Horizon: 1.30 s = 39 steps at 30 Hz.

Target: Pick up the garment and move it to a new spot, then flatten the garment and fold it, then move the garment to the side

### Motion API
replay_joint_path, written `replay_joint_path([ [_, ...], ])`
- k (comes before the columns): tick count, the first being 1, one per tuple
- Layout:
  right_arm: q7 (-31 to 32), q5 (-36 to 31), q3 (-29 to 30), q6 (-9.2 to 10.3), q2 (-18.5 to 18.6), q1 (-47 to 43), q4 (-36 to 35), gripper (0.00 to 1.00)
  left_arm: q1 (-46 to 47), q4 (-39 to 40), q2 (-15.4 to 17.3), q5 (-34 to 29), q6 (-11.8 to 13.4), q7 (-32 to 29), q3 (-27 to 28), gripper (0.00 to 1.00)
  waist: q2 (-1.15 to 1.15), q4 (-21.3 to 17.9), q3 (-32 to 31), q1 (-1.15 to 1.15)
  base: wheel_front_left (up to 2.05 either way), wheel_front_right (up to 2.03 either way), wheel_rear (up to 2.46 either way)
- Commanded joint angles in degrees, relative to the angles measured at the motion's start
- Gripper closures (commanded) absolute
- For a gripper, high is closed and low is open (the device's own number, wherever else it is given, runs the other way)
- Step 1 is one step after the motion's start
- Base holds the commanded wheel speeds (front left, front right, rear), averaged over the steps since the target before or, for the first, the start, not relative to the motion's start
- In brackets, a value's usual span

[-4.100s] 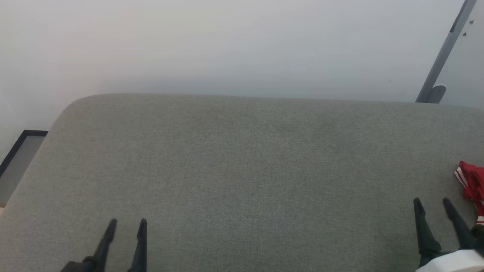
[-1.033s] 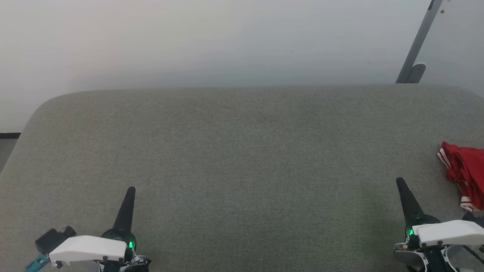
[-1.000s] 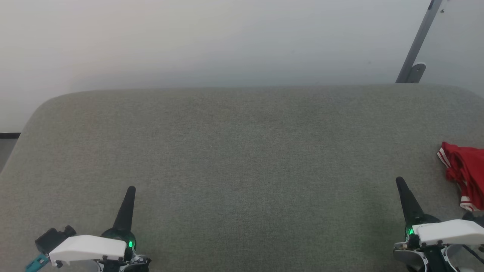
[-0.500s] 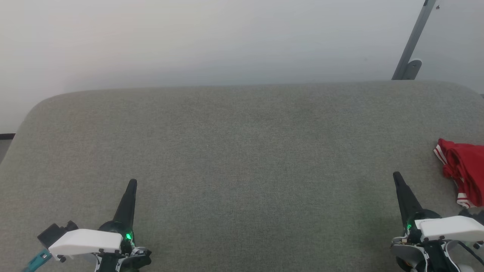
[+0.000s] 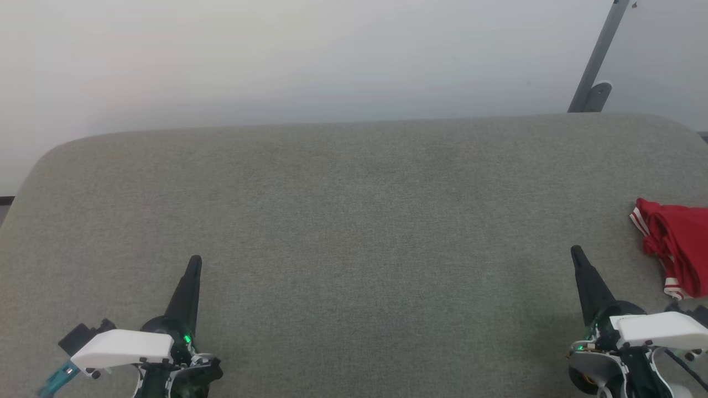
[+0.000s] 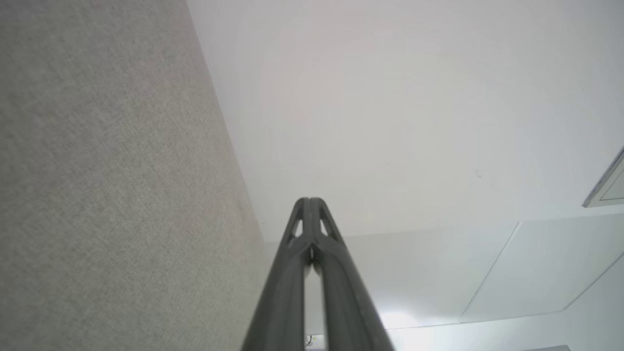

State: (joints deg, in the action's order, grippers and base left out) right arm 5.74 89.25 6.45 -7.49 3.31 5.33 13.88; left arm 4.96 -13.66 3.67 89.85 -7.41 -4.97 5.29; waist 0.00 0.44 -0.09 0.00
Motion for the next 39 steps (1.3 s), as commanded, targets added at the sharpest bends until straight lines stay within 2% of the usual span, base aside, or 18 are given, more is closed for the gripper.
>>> replay_joint_path([
  [1,0.33,0.92,0.13,0.00,-0.32,0.92,0.16,1.00,1.10,-0.10,0.06,0.98,-0.13,-0.21,0.24,1.00,0.00,-0.04,0.03,0.00,0.00,0.00,0.00],
  [9,1.03,3.48,0.15,0.00,-0.62,1.18,0.25,1.00,1.56,-0.47,-0.13,3.58,-0.14,-1.08,0.41,1.00,0.00,-0.44,0.27,0.00,0.00,0.00,0.00],
  [39,0.97,3.26,0.13,0.00,-0.60,1.12,0.24,1.00,1.59,-0.44,-0.39,2.95,-0.14,-1.31,0.76,1.00,0.00,-0.44,0.27,0.00,0.00,0.00,0.00],
])
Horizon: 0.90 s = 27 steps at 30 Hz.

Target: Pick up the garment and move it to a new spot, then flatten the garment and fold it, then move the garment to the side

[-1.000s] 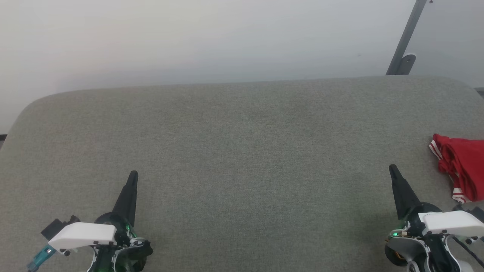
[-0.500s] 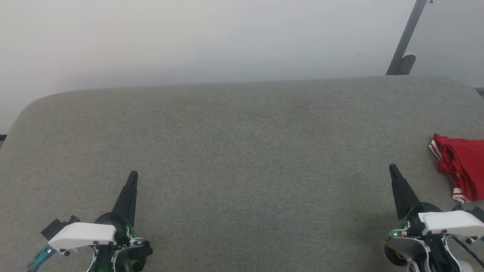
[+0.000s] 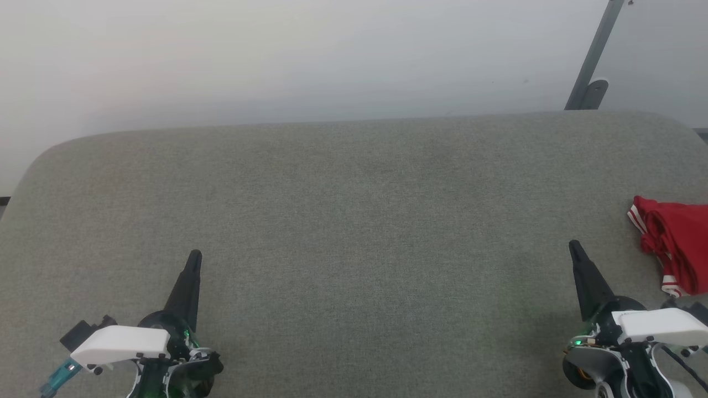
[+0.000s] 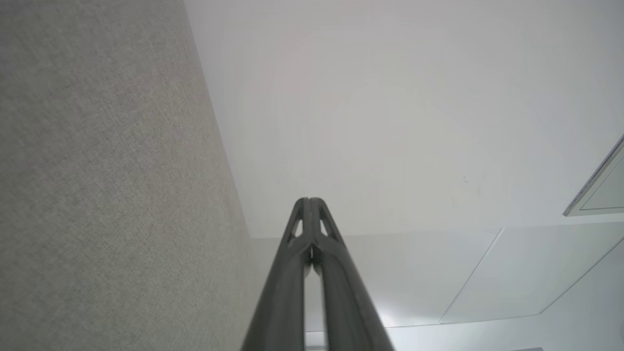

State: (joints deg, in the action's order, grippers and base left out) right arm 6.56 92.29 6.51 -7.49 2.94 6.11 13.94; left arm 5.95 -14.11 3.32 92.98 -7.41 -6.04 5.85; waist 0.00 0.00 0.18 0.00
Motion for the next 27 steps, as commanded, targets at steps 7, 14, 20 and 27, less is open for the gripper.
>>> replay_joint_path([
  [7,0.14,0.22,0.05,0.00,-0.22,0.34,0.19,1.00,0.61,0.01,-0.08,-0.25,-0.14,-0.30,0.26,1.00,0.00,0.00,0.00,0.00,0.00,0.00,0.00],
  [14,0.14,0.22,0.07,0.00,-0.22,0.34,0.19,1.00,0.62,0.01,-0.13,-0.27,-0.14,-0.26,0.32,1.00,0.00,0.00,0.00,0.00,0.00,0.00,0.00],
  [20,0.14,0.23,0.05,0.00,-0.22,0.34,0.19,1.00,0.63,0.01,-0.16,-0.33,-0.14,-0.32,0.36,1.00,0.00,0.00,0.00,0.00,0.00,0.00,0.00],
  [27,0.14,0.23,0.06,0.00,-0.22,0.34,0.19,1.00,0.64,0.01,-0.19,-0.39,-0.14,-0.38,0.41,1.00,0.00,0.00,0.00,0.00,0.00,0.00,0.00],
])
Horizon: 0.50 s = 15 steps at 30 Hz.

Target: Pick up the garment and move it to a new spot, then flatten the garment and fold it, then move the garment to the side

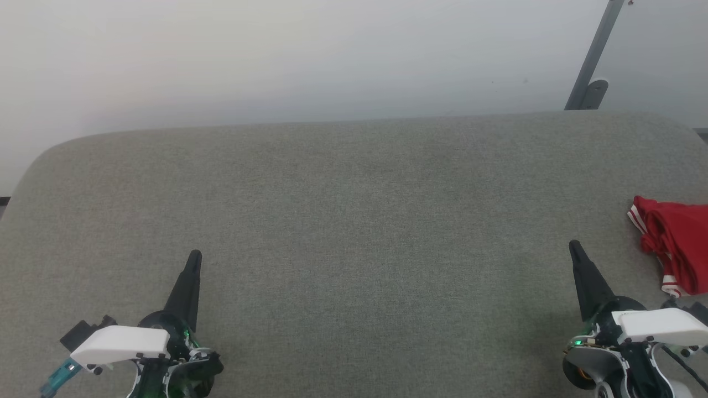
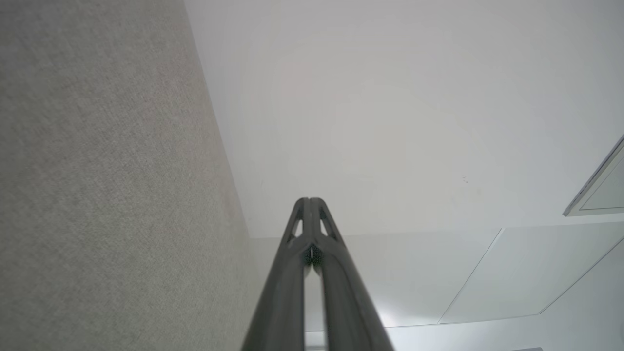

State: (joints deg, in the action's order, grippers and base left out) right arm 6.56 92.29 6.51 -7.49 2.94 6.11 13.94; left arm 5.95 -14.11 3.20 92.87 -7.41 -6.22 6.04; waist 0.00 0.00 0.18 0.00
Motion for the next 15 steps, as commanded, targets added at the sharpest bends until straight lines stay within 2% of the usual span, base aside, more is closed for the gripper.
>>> replay_joint_path([
  [1,0.14,0.23,0.06,0.00,-0.22,0.34,0.19,1.00,0.64,0.01,-0.08,-0.29,-0.14,-0.20,0.23,1.00,0.00,0.00,0.00,0.00,0.00,0.00,0.00],
  [15,0.13,0.23,0.06,0.00,-0.22,0.34,0.19,1.00,0.65,0.01,-0.13,-0.30,-0.14,-0.29,0.33,1.00,0.00,0.00,0.00,0.00,0.00,0.00,0.00],
])
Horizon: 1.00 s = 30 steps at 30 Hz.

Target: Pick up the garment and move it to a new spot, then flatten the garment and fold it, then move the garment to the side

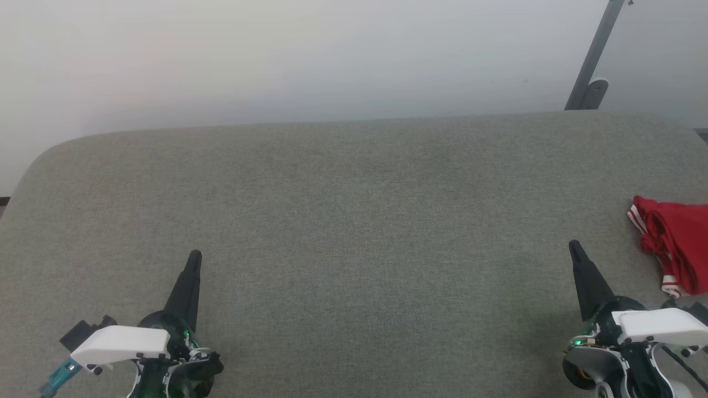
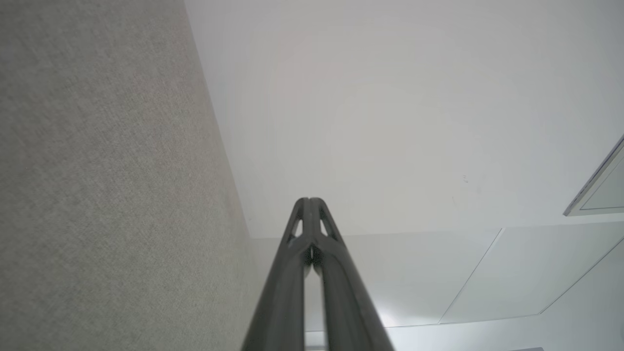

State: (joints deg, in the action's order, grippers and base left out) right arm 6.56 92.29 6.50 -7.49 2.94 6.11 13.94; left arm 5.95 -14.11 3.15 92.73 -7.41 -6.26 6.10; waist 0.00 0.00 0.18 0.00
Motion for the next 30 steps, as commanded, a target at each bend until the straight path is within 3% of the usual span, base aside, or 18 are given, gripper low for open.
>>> replay_joint_path([
  [1,0.13,0.23,0.06,0.00,-0.22,0.34,0.19,1.00,0.65,0.01,-0.08,-0.16,-0.14,-0.27,0.27,1.00,0.00,0.00,0.00,0.00,0.00,0.00,0.00],
  [30,0.13,0.24,0.06,0.00,-0.22,0.34,0.18,1.00,0.67,0.00,-0.18,-0.26,-0.14,-0.31,0.38,1.00,0.00,0.00,0.00,0.00,0.00,0.00,0.00],
])
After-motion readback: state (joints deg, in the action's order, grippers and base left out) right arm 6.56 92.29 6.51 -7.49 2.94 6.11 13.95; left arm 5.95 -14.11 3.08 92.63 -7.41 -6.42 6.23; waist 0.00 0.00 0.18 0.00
